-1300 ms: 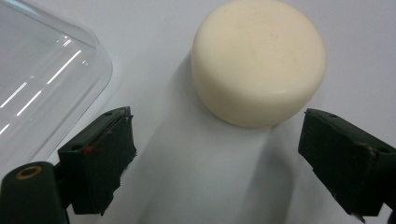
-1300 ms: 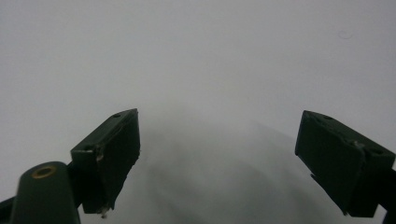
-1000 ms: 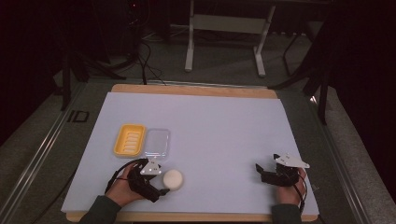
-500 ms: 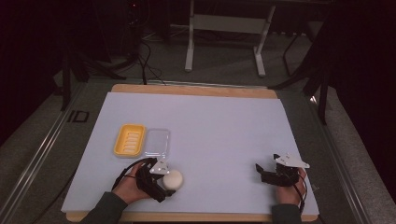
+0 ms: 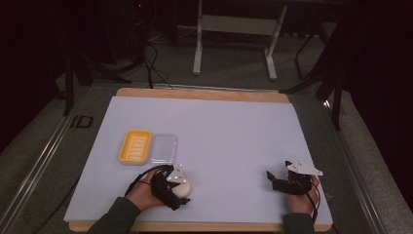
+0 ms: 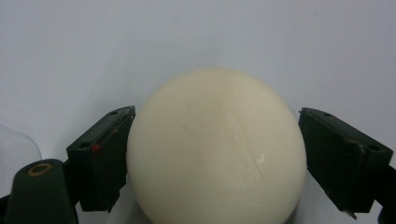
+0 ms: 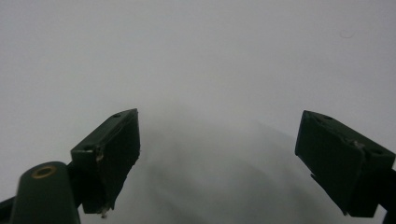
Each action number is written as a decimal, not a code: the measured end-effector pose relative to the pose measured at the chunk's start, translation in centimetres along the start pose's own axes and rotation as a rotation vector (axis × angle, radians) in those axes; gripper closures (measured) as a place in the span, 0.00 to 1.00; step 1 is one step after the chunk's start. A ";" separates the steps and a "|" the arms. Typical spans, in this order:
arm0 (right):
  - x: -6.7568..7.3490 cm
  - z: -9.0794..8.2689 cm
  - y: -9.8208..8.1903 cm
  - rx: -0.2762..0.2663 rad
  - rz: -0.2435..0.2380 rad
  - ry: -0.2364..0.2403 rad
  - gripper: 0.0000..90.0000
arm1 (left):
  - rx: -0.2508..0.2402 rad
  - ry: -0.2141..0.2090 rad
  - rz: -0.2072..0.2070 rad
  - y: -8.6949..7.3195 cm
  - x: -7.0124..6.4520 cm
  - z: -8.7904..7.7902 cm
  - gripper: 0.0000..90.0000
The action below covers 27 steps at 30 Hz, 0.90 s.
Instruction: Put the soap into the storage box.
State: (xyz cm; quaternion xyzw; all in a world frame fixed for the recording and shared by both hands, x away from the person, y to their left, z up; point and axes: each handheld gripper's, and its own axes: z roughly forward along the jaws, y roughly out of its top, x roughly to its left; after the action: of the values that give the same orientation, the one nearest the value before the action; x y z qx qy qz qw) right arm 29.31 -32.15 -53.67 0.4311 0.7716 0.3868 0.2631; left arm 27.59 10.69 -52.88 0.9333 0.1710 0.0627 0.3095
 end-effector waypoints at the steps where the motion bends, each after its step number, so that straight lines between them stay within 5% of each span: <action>1: 0.0 0.0 0.0 0.000 0.000 0.000 0.15 | 0.008 -0.002 0.002 0.1 0.0 0.1 0.16; 8: 0.0 0.0 0.0 0.000 -0.001 -0.001 0.15 | 0.011 0.003 0.001 0.2 0.2 -0.1 0.27; 21: 0.0 0.0 0.0 0.001 -0.002 -0.001 0.15 | 0.060 0.017 -0.005 -0.7 0.9 -1.3 0.27; 27: 0.0 0.0 0.0 0.002 -0.001 -0.001 0.15 | 0.131 0.036 -0.017 -1.9 1.9 -2.7 0.27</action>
State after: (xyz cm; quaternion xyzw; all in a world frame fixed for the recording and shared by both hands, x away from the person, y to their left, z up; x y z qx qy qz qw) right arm 29.30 -32.14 -53.66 0.4313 0.7721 0.3855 0.2632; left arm 28.25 14.32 -51.83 0.9488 0.1880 0.0655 0.2454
